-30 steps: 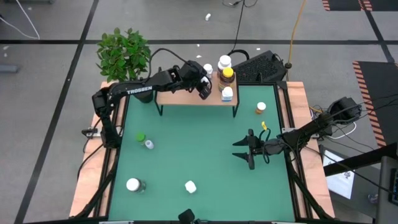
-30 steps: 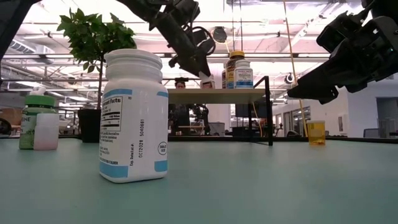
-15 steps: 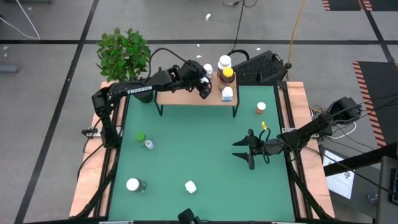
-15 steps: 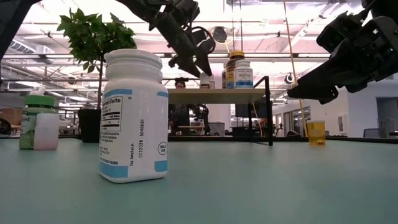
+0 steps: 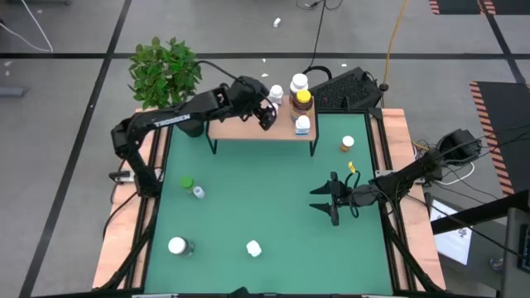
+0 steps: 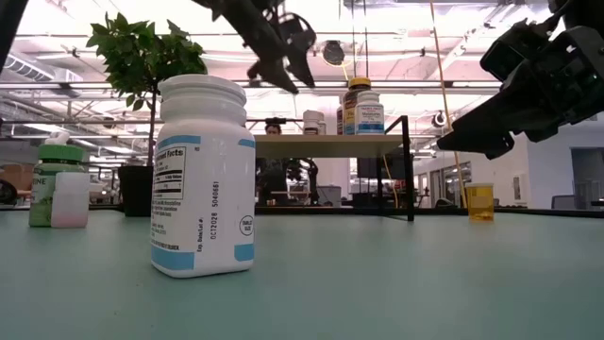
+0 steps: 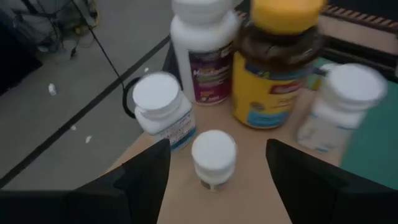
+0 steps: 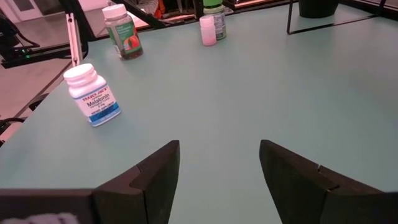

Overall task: Pick and place medicine bottles onto shelf by color
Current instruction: Put the small white pill bottle on the shelf, then put the large white pill bottle on the shelf

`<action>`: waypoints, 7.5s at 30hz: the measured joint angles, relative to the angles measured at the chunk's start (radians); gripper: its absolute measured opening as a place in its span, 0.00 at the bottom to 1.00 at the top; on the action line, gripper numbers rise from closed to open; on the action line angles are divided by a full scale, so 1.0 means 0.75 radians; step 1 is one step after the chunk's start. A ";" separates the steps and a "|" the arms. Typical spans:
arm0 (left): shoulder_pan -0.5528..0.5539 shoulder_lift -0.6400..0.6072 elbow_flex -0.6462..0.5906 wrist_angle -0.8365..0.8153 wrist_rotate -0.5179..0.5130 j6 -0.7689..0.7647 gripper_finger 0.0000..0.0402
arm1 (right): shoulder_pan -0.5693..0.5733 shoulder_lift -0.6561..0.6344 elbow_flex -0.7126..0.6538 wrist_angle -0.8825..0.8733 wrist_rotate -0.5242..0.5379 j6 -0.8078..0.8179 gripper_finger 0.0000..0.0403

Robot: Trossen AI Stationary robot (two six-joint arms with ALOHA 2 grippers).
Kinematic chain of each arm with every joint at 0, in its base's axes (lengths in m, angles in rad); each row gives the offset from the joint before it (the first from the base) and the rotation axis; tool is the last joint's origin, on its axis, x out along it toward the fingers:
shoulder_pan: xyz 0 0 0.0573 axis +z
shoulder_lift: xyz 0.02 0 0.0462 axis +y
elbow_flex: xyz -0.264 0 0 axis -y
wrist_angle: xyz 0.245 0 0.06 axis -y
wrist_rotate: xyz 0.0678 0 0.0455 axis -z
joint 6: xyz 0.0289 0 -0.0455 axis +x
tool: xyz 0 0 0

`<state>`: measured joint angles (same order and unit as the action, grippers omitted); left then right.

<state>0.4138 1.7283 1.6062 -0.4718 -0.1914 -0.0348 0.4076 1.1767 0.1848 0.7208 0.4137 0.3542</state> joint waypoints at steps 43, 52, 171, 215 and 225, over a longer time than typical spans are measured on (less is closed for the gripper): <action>-0.040 0.251 0.000 0.084 -0.223 -0.086 0.60 | 0.000 0.000 0.000 0.005 -0.031 0.001 0.53; -0.033 0.290 0.000 0.113 -0.211 -0.087 0.60 | 0.000 0.000 -0.001 0.001 -0.031 -0.001 0.53; -0.138 0.068 -0.001 -0.410 -0.387 -0.179 0.23 | 0.000 -0.001 0.001 0.043 -0.028 0.005 0.53; -1.451 0.304 -0.001 -0.310 -0.689 -1.059 0.51 | 0.001 0.000 0.000 0.042 0.001 0.034 0.53; -1.430 0.348 0.001 -0.295 -0.502 -1.278 0.80 | 0.000 -0.001 0.000 0.054 0.005 0.035 0.53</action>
<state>-0.6589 1.9892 1.6069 -0.6928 -0.5682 -0.9935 0.4076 1.1763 0.1848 0.7609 0.4178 0.3805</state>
